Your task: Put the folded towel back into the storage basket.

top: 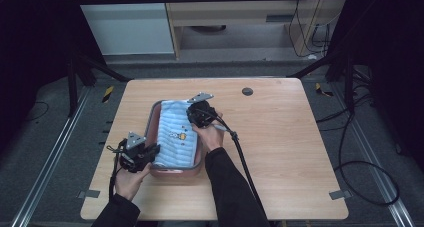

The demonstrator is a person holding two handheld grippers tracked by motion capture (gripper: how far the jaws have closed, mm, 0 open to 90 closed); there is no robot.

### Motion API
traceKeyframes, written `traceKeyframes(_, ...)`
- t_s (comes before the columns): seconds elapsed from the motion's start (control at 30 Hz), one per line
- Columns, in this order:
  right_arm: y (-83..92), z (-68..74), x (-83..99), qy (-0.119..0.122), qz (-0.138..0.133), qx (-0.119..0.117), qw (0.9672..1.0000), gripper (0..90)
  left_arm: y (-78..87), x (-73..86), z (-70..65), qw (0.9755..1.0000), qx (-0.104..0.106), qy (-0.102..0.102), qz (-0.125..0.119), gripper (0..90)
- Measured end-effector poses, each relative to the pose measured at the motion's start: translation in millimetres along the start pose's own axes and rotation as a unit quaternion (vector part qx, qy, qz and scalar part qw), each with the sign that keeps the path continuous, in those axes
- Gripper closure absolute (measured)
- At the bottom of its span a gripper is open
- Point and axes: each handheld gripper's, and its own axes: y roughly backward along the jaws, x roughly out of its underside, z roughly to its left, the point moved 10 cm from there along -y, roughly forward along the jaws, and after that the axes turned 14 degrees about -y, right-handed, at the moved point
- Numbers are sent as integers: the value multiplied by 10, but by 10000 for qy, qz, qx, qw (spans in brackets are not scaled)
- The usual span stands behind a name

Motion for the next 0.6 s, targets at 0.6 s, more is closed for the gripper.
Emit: traceKeyframes(0.6,599,-254,-170,-285,-727,-180,9968,373,207,-210,73,9985,-76,-47,-541,495)
